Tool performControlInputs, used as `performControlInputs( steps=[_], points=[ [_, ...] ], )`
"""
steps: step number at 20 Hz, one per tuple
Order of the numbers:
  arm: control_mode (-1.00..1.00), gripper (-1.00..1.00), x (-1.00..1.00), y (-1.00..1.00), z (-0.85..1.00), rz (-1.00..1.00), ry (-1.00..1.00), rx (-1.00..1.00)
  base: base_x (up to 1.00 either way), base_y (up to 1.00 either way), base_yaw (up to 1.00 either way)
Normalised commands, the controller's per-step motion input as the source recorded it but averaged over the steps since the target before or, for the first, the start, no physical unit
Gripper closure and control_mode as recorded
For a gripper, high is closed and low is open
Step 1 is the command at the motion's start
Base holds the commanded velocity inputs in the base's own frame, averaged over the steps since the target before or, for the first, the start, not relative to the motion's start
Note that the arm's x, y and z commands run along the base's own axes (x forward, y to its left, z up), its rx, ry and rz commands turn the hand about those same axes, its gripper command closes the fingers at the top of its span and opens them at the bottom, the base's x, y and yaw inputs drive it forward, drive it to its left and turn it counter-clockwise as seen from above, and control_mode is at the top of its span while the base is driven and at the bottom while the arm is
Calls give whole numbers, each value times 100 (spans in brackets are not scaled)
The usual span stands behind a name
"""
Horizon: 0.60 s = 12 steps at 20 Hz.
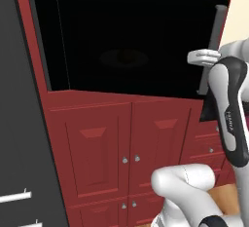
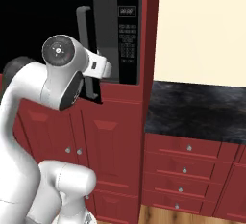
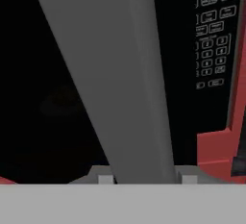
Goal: Retrieve the reheated potato from the microwave, then place the potato, cheese, and condiment on the cutting board.
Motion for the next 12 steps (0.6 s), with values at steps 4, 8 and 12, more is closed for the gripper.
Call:
performControlInputs(
  steps=[4,8,12],
  points=[
    [-100,100,-78,31,0,1,5,0,0,0,0],
    [-100,100,-77,33,0,1,3,0,0,0,0],
    [-100,100,-68,39,0,0,8,0,0,0,0]
  ],
)
